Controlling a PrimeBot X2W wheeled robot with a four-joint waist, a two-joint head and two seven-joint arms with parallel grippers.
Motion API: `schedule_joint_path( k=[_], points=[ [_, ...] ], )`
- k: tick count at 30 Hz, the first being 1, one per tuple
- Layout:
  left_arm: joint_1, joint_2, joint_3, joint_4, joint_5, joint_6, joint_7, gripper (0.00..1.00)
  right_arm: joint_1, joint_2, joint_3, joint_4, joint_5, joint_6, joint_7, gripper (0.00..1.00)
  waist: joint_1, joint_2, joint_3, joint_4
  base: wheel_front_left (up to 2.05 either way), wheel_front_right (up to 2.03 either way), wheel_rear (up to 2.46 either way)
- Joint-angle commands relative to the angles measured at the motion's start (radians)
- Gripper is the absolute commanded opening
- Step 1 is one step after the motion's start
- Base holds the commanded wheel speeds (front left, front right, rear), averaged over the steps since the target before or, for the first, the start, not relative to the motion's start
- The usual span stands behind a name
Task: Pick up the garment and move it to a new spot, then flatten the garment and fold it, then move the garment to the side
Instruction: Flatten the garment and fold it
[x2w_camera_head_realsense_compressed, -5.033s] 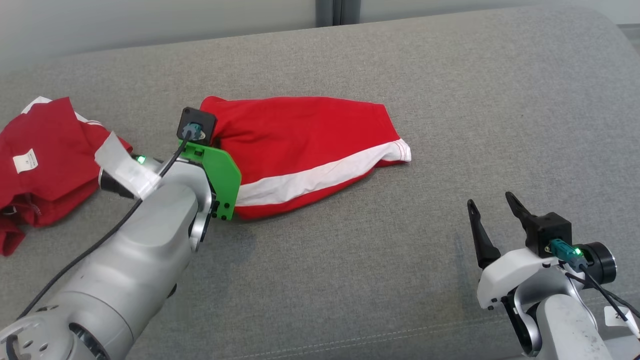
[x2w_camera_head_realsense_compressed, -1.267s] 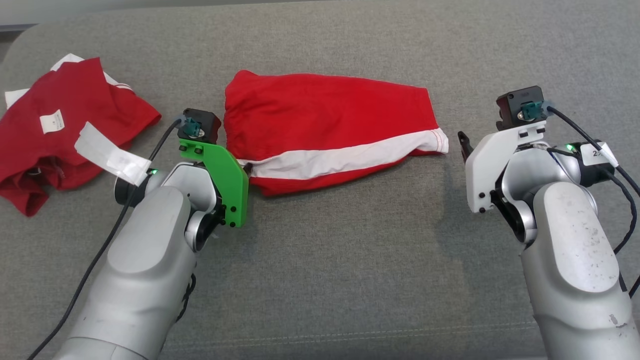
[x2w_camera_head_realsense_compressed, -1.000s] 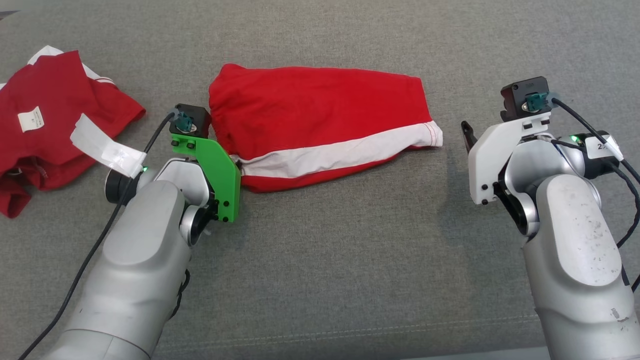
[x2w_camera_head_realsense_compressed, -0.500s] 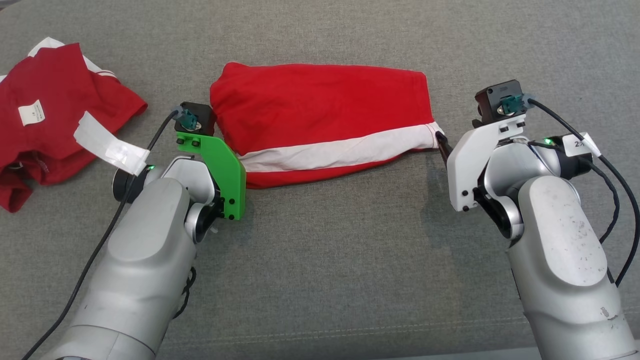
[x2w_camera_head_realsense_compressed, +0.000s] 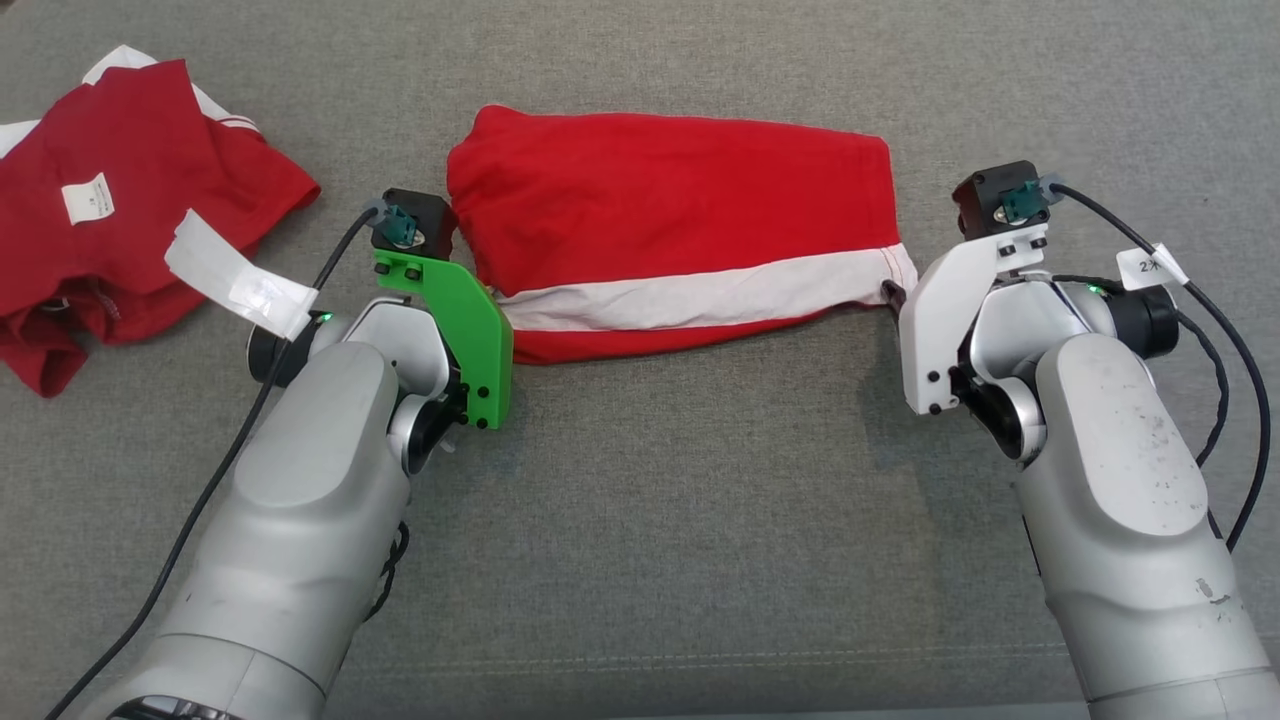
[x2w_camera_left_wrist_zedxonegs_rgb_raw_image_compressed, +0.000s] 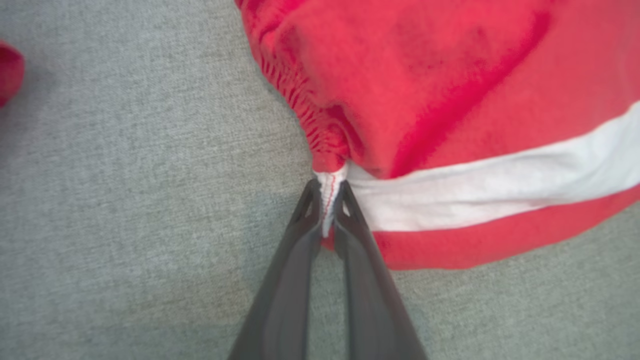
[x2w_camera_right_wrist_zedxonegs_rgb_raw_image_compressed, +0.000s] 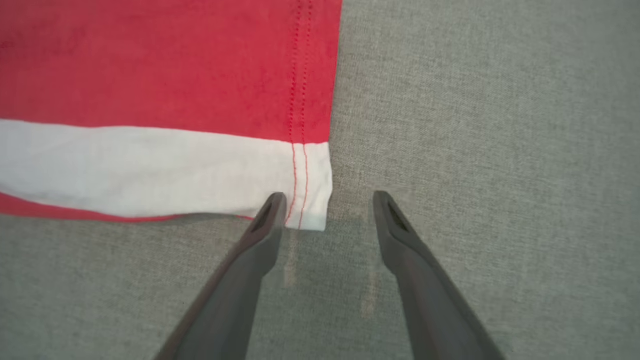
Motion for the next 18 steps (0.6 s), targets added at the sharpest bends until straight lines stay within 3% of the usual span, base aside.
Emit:
schedule_joint_path(
  k=[1,2,3,5,6,7,18],
  points=[
    [-0.006,-0.003,-0.005,0.011,-0.003,-0.003,-0.003,0.0,-0.014,-0.001,-0.003,0.01,0.005,0.0,-0.003,0.82,-0.0001,0.0,0.002,0.005,0.0,0.0,0.0],
    [-0.007,-0.004,-0.006,0.013,-0.004,-0.004,-0.005,0.0,-0.019,-0.001,-0.004,0.018,0.008,0.0,-0.011,0.75,-0.0001,0.0,0.003,0.007,0.0,0.0,0.0],
    [-0.009,-0.004,-0.008,0.015,-0.003,-0.003,-0.009,0.0,-0.021,-0.001,-0.005,0.027,0.008,0.0,-0.015,0.47,-0.0001,0.0,0.004,0.009,0.0,0.0,0.0],
    [-0.012,-0.004,-0.009,0.017,-0.005,-0.003,-0.016,0.0,-0.024,-0.001,-0.003,0.044,-0.001,0.0,-0.024,0.27,-0.0001,0.0,0.006,0.011,0.0,0.0,0.0],
    [-0.014,-0.004,-0.009,0.018,-0.006,-0.004,-0.021,0.0,-0.027,-0.001,-0.003,0.051,-0.004,0.0,-0.029,0.05,-0.0001,0.0,0.007,0.013,0.0,0.0,0.0],
    [-0.015,-0.005,-0.008,0.02,-0.009,-0.003,-0.025,0.0,-0.03,-0.001,-0.001,0.057,-0.003,0.0,-0.036,0.0,-0.0001,0.0,0.007,0.014,0.0,0.0,0.0],
    [-0.019,-0.006,-0.008,0.043,-0.024,0.004,-0.057,0.0,-0.036,-0.001,-0.012,0.093,0.002,0.0,-0.068,0.0,-0.0001,0.0,-0.004,0.015,0.0,0.0,0.0]
  ],
)
